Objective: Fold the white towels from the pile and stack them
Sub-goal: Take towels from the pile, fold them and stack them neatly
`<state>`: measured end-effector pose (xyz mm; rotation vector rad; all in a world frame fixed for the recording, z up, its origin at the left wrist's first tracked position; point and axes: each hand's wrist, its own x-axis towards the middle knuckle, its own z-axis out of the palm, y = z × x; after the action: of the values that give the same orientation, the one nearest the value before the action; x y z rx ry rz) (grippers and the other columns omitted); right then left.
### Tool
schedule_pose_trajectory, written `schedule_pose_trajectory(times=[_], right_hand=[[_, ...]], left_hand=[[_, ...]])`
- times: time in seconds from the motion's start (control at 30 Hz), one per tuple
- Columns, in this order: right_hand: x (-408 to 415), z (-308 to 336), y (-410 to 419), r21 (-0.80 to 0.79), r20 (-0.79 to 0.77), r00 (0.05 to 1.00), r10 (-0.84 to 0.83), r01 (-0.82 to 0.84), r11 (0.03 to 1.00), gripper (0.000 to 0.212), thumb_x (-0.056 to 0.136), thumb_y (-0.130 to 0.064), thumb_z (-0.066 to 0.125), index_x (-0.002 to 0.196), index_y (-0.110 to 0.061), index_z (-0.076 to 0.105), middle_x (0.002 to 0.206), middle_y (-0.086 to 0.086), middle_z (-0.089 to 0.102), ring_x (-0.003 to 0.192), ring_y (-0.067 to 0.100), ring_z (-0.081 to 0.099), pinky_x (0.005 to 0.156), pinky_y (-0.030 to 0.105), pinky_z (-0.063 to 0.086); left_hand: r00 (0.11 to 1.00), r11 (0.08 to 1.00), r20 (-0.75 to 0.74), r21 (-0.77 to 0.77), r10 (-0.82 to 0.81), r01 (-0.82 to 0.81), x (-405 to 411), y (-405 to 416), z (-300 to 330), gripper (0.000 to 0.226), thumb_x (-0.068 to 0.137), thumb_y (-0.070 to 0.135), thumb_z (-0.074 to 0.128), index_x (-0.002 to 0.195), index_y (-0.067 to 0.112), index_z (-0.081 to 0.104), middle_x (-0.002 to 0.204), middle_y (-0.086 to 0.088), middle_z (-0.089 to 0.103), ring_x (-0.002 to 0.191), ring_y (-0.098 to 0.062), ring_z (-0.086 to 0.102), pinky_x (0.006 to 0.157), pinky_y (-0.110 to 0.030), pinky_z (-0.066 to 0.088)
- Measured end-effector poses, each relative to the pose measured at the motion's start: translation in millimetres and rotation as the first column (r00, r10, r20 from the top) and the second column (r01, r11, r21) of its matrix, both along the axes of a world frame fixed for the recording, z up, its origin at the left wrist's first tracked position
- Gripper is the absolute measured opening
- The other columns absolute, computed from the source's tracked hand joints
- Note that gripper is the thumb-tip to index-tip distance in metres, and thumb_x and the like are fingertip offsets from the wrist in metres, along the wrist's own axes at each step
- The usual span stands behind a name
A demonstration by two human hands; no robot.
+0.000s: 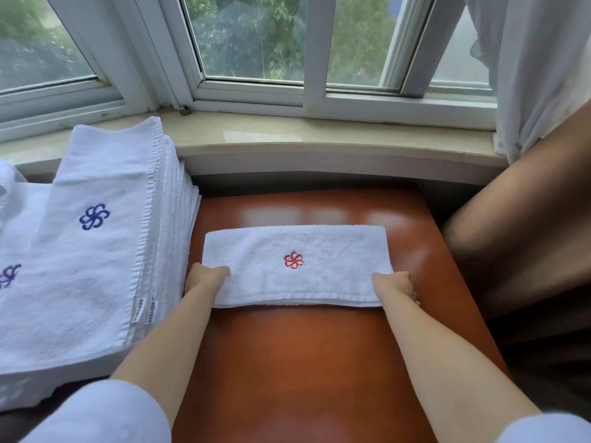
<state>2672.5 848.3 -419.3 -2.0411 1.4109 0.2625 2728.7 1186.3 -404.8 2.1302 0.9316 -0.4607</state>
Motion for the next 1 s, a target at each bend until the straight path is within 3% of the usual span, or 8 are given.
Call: schedule_pose_trajectory(times=[0.07,0.17,0.3,0.47,0.57,0.73,0.93,1.0], right_hand=[[3.0,0.3,-2.3,0.076,0.026,0.999,0.019,-0.021,0.997,0.044,0.077,-0.024,0.059,0.116,-0.007,0.055,0.108,0.011,0.062,0.103,0.035,0.058,0.097,0.043,0.046],[7.4,7.6,1.3,0.081,0.109,0.992,0.056,-0.065,0.995,0.038,0.081,-0.016,0.052,0.118,-0.007,0.056,0.121,0.011,0.056,0.096,0.032,0.058,0.082,0.037,0.051],[7.1,28.7,14.6,0.085,0.33,0.939,0.095,-0.129,0.988,0.018,0.086,-0.01,0.048,0.103,-0.015,0.046,0.109,0.009,0.06,0.085,0.029,0.056,0.072,0.032,0.045],[-0.7,74.5,32.8,-0.002,0.5,0.834,0.235,-0.27,0.963,0.011,0.093,-0.015,0.046,0.1,-0.022,0.044,0.096,0.002,0.058,0.078,0.022,0.057,0.061,0.028,0.046],[-3.8,112.6,49.9,-0.029,0.578,0.765,0.285,-0.329,0.944,0.01,0.093,-0.017,0.044,0.101,-0.023,0.041,0.095,0.0,0.056,0.08,0.024,0.056,0.062,0.027,0.042],[-12.9,169.0,77.4,-0.055,0.674,0.647,0.357,-0.438,0.897,0.016,0.09,-0.018,0.047,0.105,-0.019,0.043,0.096,0.0,0.059,0.087,0.029,0.057,0.071,0.032,0.044],[-19.7,211.5,118.5,-0.127,0.718,0.532,0.448,-0.533,0.836,0.025,0.09,-0.02,0.051,0.113,-0.02,0.044,0.11,0.009,0.064,0.098,0.034,0.06,0.072,0.03,0.038],[-20.2,220.8,134.2,-0.161,0.725,0.499,0.474,-0.547,0.822,0.029,0.09,-0.021,0.052,0.118,-0.019,0.044,0.114,0.01,0.064,0.102,0.035,0.06,0.073,0.03,0.037]], left_hand=[[0.998,0.996,-0.05,-0.086,0.033,-0.037,6.6,1.2,3.1,0.071,0.077,0.021,0.075,0.135,-0.001,0.04,0.133,-0.016,0.048,0.12,-0.036,0.049,0.089,-0.039,0.041],[0.998,0.979,-0.06,-0.205,0.003,-0.015,10.4,-3.4,12.3,0.064,0.075,0.015,0.075,0.129,0.001,0.045,0.121,-0.013,0.05,0.107,-0.032,0.05,0.084,-0.036,0.041],[0.991,0.946,0.121,-0.31,-0.059,0.095,1.7,-11.8,33.1,0.047,0.078,0.004,0.066,0.123,0.003,0.054,0.121,-0.015,0.06,0.106,-0.033,0.059,0.095,-0.045,0.05],[0.945,0.955,0.313,-0.241,-0.093,0.174,-25.5,-30.2,87.7,0.042,0.086,0.009,0.061,0.127,0.004,0.051,0.116,-0.016,0.06,0.108,-0.037,0.06,0.095,-0.05,0.05],[0.882,0.947,0.469,-0.268,-0.032,0.177,-48.2,-32.9,127.2,0.057,0.077,0.004,0.064,0.131,0.002,0.048,0.123,-0.018,0.059,0.116,-0.036,0.057,0.099,-0.05,0.047],[0.809,0.952,0.583,-0.286,0.079,0.113,-84.2,-19.5,190.7,0.059,0.053,0.018,0.056,0.111,0.008,0.053,0.11,-0.014,0.062,0.104,-0.031,0.061,0.094,-0.046,0.051],[0.743,0.954,0.643,-0.298,0.186,0.02,-110.3,13.0,231.5,0.053,0.064,0.012,0.067,0.113,0.011,0.046,0.105,-0.009,0.059,0.1,-0.029,0.059,0.088,-0.042,0.051],[0.709,0.948,0.671,-0.319,0.218,0.01,-115.4,28.6,240.4,0.06,0.056,0.017,0.065,0.113,0.013,0.046,0.102,-0.006,0.06,0.096,-0.027,0.06,0.087,-0.04,0.052]])
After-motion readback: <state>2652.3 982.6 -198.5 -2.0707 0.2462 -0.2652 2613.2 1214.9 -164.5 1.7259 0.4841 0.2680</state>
